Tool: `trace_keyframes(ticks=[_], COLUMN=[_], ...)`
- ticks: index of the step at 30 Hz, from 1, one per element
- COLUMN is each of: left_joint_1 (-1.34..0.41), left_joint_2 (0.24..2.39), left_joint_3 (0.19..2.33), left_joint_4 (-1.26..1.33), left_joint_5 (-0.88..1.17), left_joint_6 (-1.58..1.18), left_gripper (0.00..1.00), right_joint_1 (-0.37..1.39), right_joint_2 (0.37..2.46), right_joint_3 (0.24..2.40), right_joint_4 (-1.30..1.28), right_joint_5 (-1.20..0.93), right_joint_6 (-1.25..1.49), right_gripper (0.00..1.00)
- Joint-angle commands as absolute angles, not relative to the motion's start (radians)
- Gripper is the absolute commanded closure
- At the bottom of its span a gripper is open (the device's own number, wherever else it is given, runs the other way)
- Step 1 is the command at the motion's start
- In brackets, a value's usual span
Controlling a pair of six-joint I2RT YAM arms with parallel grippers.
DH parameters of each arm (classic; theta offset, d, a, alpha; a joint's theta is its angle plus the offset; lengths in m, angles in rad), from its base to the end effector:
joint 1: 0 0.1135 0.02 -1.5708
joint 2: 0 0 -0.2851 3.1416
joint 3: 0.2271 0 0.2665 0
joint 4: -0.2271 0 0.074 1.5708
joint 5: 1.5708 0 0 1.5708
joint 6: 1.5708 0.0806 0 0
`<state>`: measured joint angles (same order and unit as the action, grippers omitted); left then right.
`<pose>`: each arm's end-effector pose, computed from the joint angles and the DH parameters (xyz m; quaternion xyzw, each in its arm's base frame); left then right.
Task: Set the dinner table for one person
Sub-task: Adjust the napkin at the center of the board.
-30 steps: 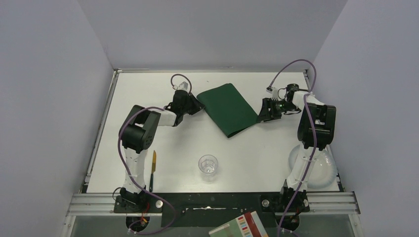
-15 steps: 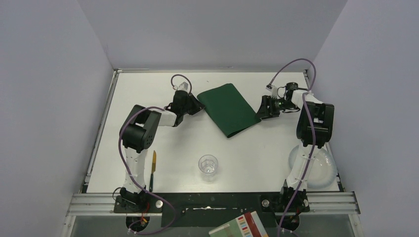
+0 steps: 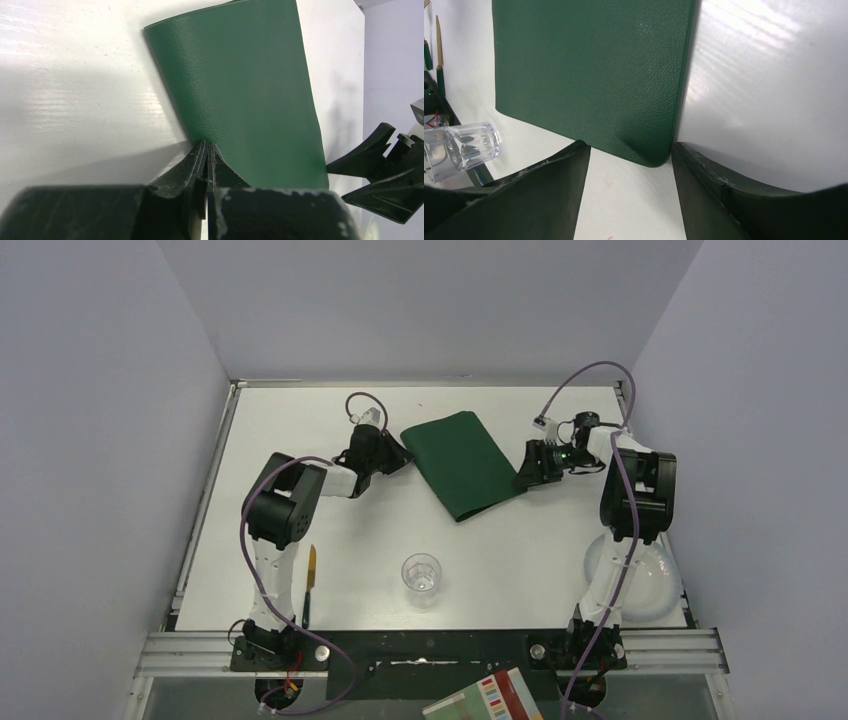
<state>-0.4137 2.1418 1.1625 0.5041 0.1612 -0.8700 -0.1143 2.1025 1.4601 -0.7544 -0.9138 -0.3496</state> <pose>0.4574 -0.2149 0.1010 -0.1516 0.8383 -0.3658 0.3747 0.4342 0.0144 0.1304 -0.1430 0.8834 0.4098 0.1769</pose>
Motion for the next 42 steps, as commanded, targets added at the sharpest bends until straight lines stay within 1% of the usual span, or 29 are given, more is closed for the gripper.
trace_keyframes(ticks=[1, 6, 15, 21, 24, 28, 37, 42], left_joint_1=[-0.420, -0.420, -0.419, -0.419, -0.419, -0.405, -0.362, -0.374], left_joint_2=[2.131, 2.126, 2.121, 2.126, 2.115, 2.048, 1.916, 1.935], left_joint_3=[1.150, 1.148, 1.138, 1.143, 1.149, 1.134, 1.075, 1.066], left_joint_4=[0.488, 0.484, 0.487, 0.481, 0.467, 0.456, 0.455, 0.522], left_joint_5=[0.165, 0.162, 0.154, 0.155, 0.154, 0.144, 0.179, 0.227], left_joint_6=[-0.844, -0.839, -0.828, -0.830, -0.830, -0.805, -0.792, -0.826], left_gripper=[1.00, 1.00, 1.00, 1.00, 1.00, 1.00, 1.00, 1.00], right_joint_1=[-0.105, -0.107, -0.117, -0.119, -0.124, -0.147, -0.167, -0.166], right_joint_2=[2.117, 2.116, 2.122, 2.112, 2.106, 2.087, 2.110, 2.126], right_joint_3=[1.362, 1.332, 1.337, 1.337, 1.337, 1.322, 1.305, 1.311], right_joint_4=[-0.852, -0.885, -0.995, -1.019, -1.020, -0.992, -0.947, -0.929], right_joint_5=[-0.770, -0.741, -0.719, -0.690, -0.651, -0.605, -0.596, -0.602], right_joint_6=[-0.403, -0.426, -0.484, -0.499, -0.504, -0.496, -0.486, -0.468], right_gripper=[0.36, 0.36, 0.34, 0.33, 0.33, 0.33, 0.33, 0.34])
